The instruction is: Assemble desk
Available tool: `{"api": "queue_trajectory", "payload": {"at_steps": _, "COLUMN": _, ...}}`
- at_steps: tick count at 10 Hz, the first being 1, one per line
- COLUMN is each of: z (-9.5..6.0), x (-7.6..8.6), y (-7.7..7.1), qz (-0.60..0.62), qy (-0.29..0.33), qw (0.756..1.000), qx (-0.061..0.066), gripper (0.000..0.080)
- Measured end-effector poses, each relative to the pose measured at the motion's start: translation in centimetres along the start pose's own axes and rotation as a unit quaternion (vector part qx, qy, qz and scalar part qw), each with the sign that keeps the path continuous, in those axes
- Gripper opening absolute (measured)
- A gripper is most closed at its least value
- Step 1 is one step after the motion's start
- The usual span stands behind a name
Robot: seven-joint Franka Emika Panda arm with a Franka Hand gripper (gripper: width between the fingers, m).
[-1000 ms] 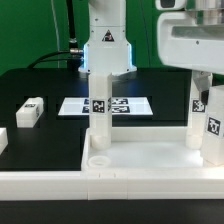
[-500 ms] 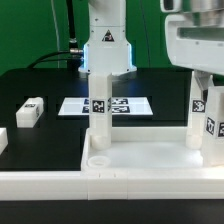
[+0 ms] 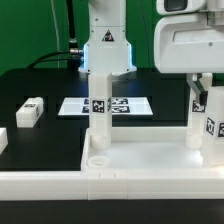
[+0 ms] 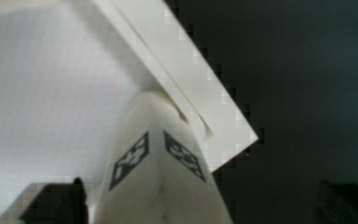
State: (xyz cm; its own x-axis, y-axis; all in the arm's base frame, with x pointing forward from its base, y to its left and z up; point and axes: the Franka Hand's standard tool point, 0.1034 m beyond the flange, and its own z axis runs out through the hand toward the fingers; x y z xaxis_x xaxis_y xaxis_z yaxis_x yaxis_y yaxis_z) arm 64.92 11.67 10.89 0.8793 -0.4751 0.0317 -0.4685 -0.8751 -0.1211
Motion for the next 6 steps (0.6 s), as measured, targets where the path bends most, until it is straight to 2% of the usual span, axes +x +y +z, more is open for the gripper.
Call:
{"api": "queue_trajectory", "payload": {"at_steps": 1, "z": 0.08, "x": 0.29, "y": 0.44, "qz": -0.128, "qy": 0.005, "qw": 0.992, "qx": -0.014, "gripper": 0.0648}}
{"api": "queue_trajectory", "payload": {"at_steps": 2, "z": 0.19, "x": 0.23, "y": 0.52, "qz": -0.217, "qy": 0.002, "qw": 0.976, "qx": -0.017, "gripper": 0.0648}}
{"api": "queue_trajectory", "payload": {"at_steps": 3, "z": 0.17, "x": 0.01, "y": 0.27, "qz": -0.275, "qy": 0.0, "qw": 0.961, "qx": -0.015, "gripper": 0.0649}}
{"api": "queue_trajectory", "payload": {"at_steps": 4, "z": 0.24, "x": -0.16, "y": 0.14, "qz": -0.275, "qy": 0.013, "qw": 0.961, "qx": -0.012, "gripper": 0.0649}}
{"api": "queue_trajectory", "payload": {"at_steps": 5, "z": 0.35, "x": -0.1, "y": 0.34, "qz": -0.27, "qy": 0.011, "qw": 0.963, "qx": -0.013, "gripper": 0.0564}}
{"api": "queue_trajectory", "payload": {"at_steps": 6, "z": 0.37, "x": -0.07, "y": 0.38, "qz": -0.254, "qy": 0.011, "qw": 0.967, "qx": -0.013, "gripper": 0.0428}}
